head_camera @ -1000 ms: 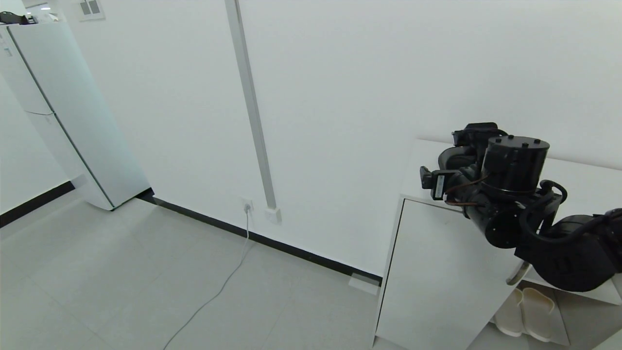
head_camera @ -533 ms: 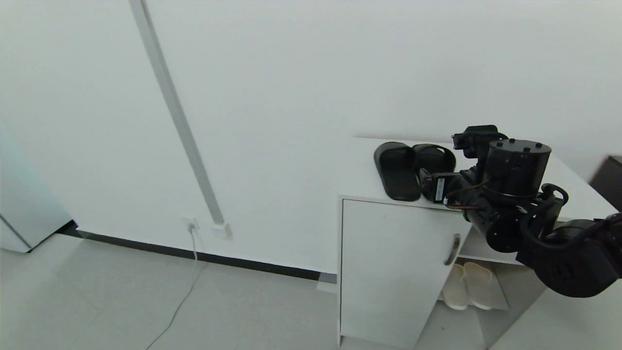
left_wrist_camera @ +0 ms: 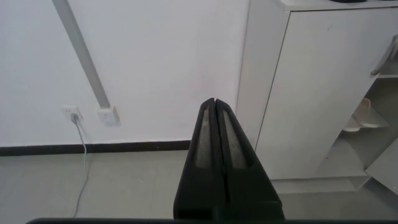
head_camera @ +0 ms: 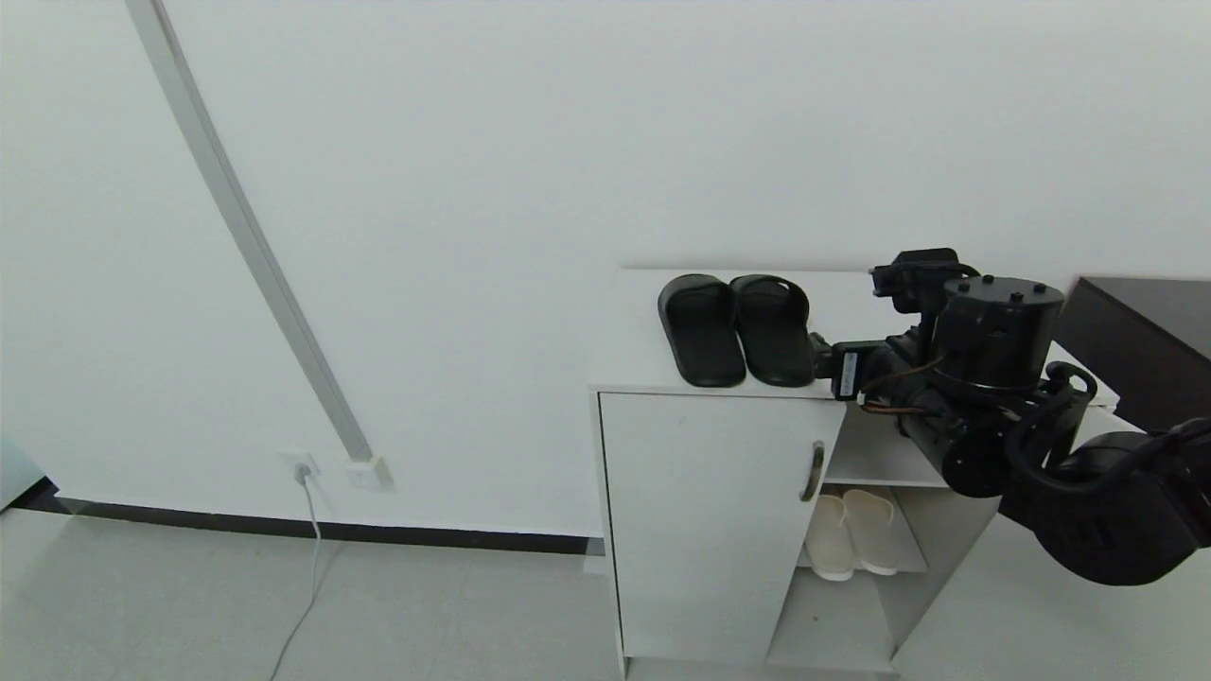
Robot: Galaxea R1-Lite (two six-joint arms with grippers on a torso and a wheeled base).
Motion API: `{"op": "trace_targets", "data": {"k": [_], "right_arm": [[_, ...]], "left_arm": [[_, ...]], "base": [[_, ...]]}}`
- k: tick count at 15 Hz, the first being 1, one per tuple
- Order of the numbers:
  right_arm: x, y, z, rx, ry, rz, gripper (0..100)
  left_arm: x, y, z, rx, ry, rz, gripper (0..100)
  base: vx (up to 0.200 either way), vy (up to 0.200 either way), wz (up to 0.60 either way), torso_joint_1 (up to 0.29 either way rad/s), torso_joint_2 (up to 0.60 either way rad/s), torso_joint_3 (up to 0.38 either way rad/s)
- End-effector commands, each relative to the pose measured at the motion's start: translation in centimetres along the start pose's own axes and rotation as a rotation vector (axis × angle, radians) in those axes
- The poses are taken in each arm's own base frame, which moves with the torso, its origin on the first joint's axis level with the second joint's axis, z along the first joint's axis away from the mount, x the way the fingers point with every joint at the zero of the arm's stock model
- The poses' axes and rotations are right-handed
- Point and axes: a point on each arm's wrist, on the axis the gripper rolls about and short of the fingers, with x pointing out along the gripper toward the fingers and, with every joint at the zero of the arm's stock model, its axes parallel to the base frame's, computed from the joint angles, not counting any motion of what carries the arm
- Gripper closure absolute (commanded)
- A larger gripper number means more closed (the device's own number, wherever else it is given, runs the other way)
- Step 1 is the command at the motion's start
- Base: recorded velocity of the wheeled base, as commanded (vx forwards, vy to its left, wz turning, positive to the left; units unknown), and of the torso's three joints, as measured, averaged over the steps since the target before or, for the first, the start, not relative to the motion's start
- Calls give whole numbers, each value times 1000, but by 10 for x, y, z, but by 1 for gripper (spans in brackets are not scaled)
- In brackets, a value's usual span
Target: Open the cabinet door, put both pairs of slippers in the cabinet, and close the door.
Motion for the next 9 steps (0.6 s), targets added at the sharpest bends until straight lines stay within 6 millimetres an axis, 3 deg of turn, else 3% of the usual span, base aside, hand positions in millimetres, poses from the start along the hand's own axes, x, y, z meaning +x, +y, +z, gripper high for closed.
{"op": "trace_targets", "data": {"k": [1,4,9], "right_arm": [[-1,5,-5,-13,10,18,0],[-3,7,-5,-6,-3,35,0],[-6,22,-3,9,4,92,0]], "left_arm": [[0,0,0,0,0,0,100],[0,0,0,0,0,0,100],[0,0,0,0,0,0,100]], "base": [[0,0,0,0,0,0],[0,0,600,1,1,4],[0,0,0,0,0,0]]}}
